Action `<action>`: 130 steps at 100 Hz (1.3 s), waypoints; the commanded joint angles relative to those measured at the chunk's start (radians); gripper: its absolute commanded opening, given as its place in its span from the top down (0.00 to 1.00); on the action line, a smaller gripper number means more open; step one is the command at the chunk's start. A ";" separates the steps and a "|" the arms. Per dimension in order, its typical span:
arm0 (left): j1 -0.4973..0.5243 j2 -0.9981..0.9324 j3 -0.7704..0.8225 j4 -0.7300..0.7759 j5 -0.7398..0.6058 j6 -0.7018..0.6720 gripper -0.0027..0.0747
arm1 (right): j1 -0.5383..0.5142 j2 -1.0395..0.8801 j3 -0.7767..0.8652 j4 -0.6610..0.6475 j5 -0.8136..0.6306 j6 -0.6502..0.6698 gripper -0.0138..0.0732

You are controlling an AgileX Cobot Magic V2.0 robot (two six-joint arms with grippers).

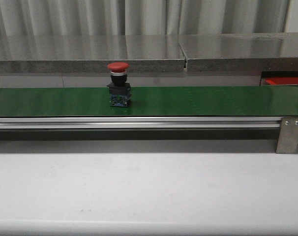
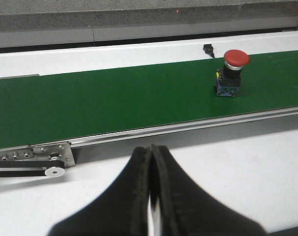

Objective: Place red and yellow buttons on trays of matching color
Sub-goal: 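Carry the yellow button into the yellow tray and open the right gripper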

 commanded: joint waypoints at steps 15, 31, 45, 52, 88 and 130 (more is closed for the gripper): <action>-0.007 0.002 -0.029 -0.024 -0.063 -0.011 0.99 | -0.007 0.013 -0.023 0.023 -0.047 0.002 0.63; -0.007 0.002 -0.029 -0.024 -0.063 -0.011 0.99 | -0.007 0.018 -0.023 0.022 -0.046 0.002 0.53; -0.007 0.002 -0.029 -0.024 -0.063 -0.011 0.99 | -0.007 0.018 -0.023 0.022 -0.053 0.002 0.26; -0.007 0.002 -0.029 -0.024 -0.063 -0.011 0.99 | -0.007 0.018 -0.023 0.022 -0.053 0.002 0.20; -0.007 0.002 -0.029 -0.024 -0.063 -0.011 0.99 | -0.007 -0.056 -0.023 0.002 -0.065 0.002 0.19; -0.007 0.002 -0.029 -0.024 -0.063 -0.011 0.99 | 0.041 -0.235 -0.194 -0.046 0.200 -0.013 0.19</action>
